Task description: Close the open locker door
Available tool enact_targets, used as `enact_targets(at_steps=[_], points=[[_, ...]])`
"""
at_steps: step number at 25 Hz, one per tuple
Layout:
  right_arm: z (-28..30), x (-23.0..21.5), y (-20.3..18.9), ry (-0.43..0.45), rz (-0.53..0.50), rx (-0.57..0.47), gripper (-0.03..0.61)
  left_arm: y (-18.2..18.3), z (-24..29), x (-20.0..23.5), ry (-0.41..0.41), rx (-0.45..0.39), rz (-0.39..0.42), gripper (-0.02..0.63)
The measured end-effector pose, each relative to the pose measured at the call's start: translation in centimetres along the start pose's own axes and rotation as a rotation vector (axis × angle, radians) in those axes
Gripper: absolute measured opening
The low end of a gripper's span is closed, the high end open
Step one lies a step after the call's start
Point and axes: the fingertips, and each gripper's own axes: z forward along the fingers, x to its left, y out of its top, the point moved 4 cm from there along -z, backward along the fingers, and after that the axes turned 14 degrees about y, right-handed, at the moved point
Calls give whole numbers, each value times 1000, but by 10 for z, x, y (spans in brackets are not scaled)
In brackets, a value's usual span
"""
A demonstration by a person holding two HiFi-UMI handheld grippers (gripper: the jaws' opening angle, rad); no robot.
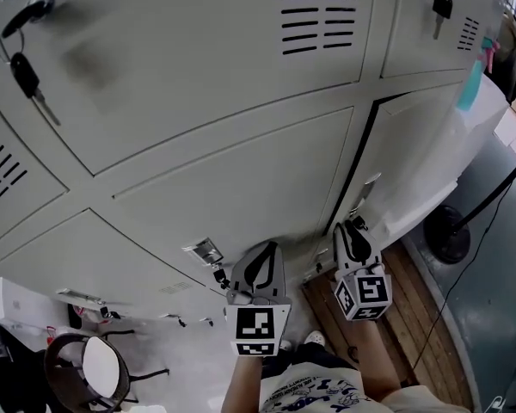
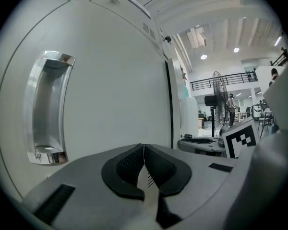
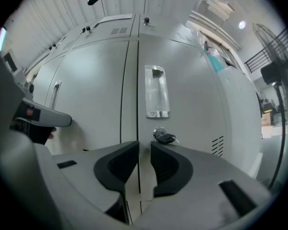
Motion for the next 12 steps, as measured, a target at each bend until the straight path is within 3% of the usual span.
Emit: enact_targets(at_steps=[12], points=[[15, -2, 0, 42, 8, -6, 67, -1, -3, 1, 40, 6, 7, 8]])
